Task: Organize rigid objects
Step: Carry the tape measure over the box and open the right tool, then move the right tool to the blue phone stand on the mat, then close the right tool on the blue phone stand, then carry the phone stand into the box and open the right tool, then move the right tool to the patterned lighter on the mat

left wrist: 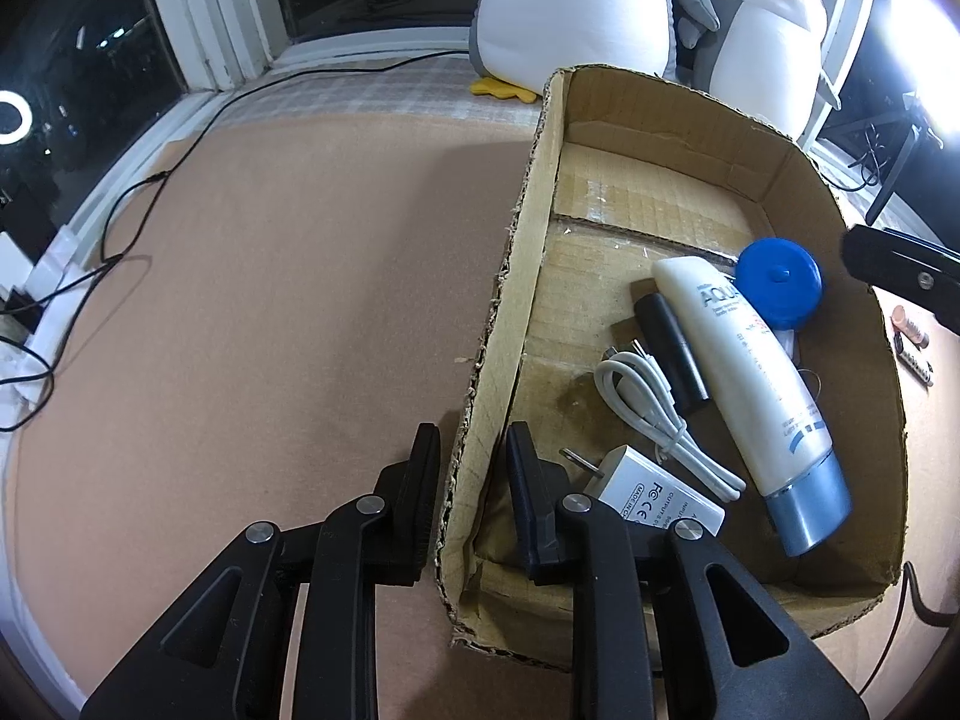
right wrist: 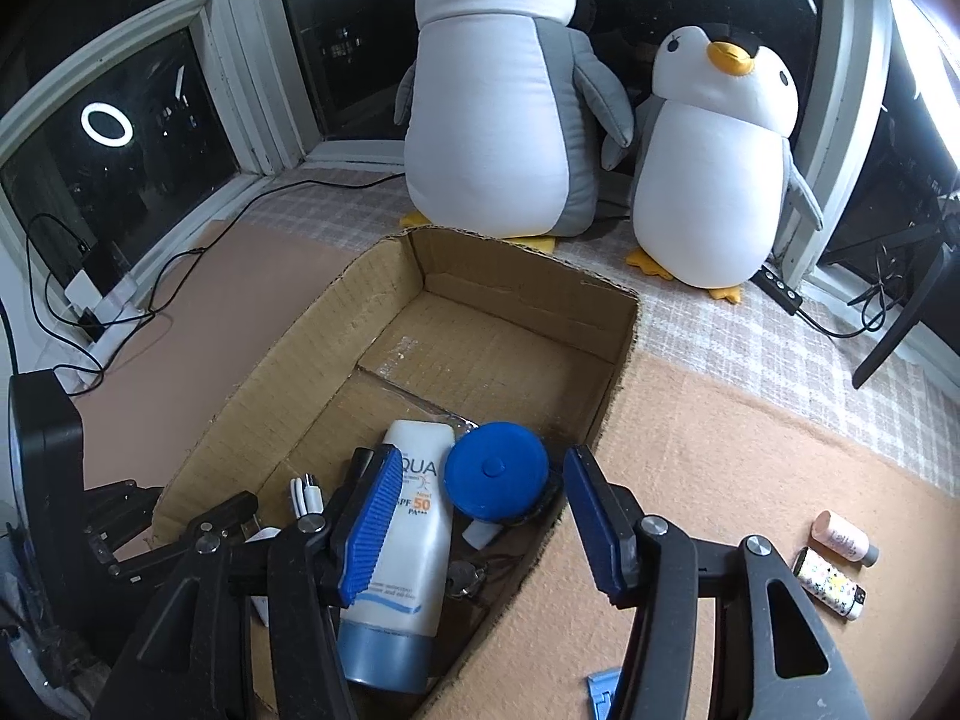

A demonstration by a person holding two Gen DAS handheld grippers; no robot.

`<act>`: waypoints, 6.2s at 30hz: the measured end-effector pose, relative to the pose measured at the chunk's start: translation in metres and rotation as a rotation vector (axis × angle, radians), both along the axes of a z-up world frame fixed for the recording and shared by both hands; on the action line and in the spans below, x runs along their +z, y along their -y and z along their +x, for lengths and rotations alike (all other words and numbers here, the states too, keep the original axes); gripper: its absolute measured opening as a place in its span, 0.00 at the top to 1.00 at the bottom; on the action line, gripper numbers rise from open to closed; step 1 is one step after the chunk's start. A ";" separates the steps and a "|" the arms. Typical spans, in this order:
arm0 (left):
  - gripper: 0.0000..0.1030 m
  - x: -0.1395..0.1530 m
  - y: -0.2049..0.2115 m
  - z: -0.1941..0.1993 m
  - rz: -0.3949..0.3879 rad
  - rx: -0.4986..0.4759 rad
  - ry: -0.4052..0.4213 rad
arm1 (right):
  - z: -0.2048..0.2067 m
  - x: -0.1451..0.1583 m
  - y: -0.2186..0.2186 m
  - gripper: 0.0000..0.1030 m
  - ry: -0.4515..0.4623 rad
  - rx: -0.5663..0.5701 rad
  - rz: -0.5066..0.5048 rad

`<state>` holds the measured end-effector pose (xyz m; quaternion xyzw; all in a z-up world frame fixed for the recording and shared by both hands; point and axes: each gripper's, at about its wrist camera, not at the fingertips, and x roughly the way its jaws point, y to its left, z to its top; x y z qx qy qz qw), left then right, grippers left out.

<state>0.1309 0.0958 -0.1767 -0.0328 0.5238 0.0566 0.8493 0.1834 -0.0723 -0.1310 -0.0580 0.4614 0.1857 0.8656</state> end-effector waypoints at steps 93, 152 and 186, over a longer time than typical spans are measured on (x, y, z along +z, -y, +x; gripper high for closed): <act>0.79 0.000 0.000 -0.001 -0.001 0.002 0.000 | -0.035 -0.001 0.081 0.68 -0.058 -0.088 0.002; 0.79 -0.001 -0.001 -0.002 -0.002 0.002 0.002 | 0.005 0.006 -0.030 0.46 0.016 0.049 0.011; 0.79 0.001 0.004 -0.003 0.033 0.007 -0.007 | -0.021 -0.023 0.189 0.46 -0.053 -0.225 0.015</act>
